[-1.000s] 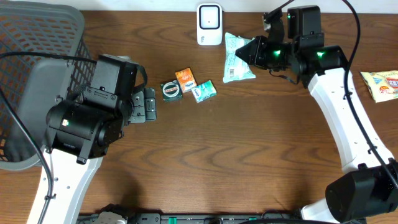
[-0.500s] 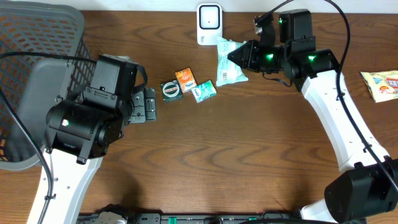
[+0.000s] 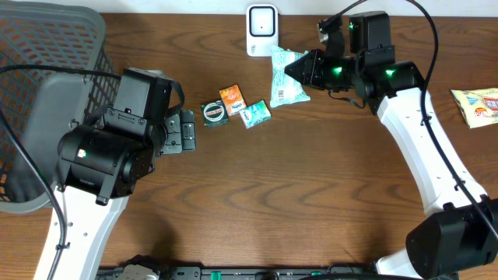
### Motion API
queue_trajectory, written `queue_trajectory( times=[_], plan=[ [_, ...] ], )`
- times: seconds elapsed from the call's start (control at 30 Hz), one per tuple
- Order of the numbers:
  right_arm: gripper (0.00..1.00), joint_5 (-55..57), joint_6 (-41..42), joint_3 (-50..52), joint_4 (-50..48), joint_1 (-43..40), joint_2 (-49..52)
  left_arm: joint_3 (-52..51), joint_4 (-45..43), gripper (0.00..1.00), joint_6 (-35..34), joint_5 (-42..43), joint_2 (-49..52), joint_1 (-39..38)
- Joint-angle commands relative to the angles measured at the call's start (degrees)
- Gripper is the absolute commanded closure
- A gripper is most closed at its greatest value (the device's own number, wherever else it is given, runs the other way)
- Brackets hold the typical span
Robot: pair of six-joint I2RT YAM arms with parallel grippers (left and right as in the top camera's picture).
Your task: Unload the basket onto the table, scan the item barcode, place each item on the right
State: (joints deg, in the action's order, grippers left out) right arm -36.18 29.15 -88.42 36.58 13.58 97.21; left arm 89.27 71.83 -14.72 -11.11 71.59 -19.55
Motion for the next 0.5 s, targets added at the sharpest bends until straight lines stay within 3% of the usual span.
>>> queue_trajectory(
  times=[0.0,0.23,0.47],
  plan=[
    [0.99,-0.2,0.6,0.2,-0.2,0.2,-0.5,0.5,0.2,0.02,0.5,-1.0,0.3,0.3],
    [0.99,0.7,-1.5,0.2,-0.1,0.9,-0.5,0.5,0.2,0.02,0.5,-1.0,0.3,0.3],
    [0.99,26.9,-3.9,0.7,4.2,4.0,-0.2,0.5,0.2,0.02,0.5,-1.0,0.3,0.3]
  ],
)
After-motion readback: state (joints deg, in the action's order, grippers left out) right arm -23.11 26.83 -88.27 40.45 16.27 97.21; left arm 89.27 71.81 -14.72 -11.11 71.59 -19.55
